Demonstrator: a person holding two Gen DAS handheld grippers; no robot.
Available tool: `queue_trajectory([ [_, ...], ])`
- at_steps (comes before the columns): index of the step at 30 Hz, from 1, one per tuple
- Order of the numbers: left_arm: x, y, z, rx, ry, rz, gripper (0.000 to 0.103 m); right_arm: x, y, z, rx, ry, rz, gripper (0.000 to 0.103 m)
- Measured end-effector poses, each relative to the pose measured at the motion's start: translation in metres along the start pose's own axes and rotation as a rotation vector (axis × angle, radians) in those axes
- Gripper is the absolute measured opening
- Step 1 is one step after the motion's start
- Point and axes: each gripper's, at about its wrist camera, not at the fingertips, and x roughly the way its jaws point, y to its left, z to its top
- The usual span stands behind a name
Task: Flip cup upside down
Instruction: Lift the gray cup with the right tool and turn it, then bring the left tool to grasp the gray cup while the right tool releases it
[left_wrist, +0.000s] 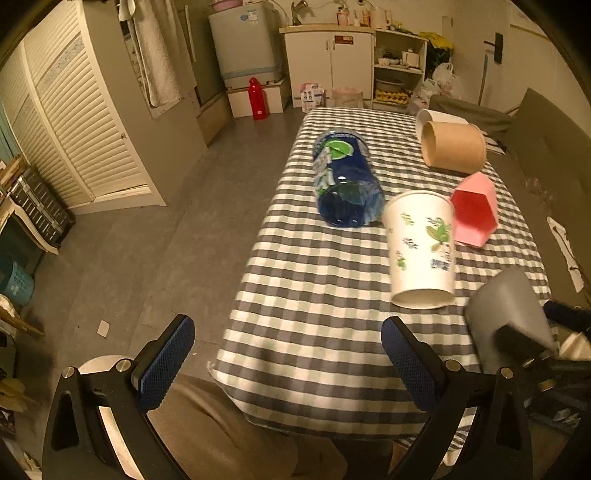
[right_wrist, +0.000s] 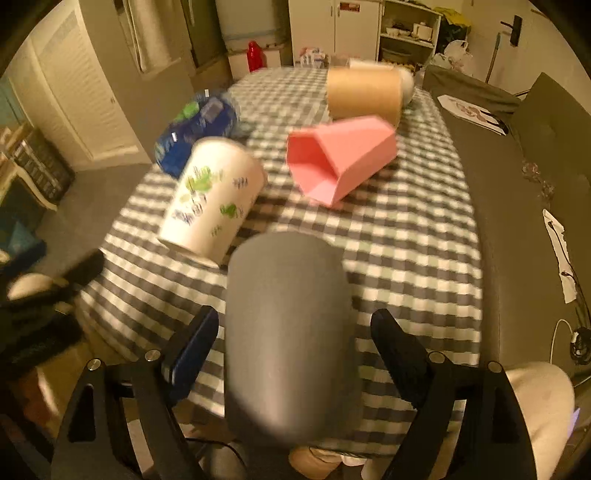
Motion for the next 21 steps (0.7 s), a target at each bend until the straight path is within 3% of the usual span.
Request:
queue_trajectory([
  [3, -0.008, -0.012, 0.004, 0.004, 0.014, -0.039, 0.103, -0.023, -0.014, 0.004, 0.018, -0.035, 0.010, 0.088],
  [11, -0.020, -0.066, 0.027, 0.040, 0.067, -0.154, 0.103, -0.052, -0.085, 0.007, 0.076, -0.057, -0.145, 0.089],
  [16, -0.005, -0.098, 0.041, 0.001, 0.196, -0.290, 0.103, -0.057, -0.120, 0.003, 0.155, -0.087, -0.133, 0.089],
  [21, 0.010, -0.125, 0.039, 0.046, 0.278, -0.290, 0.102, -0.053, -0.130, 0.006, 0.172, -0.095, -0.117, 0.089],
])
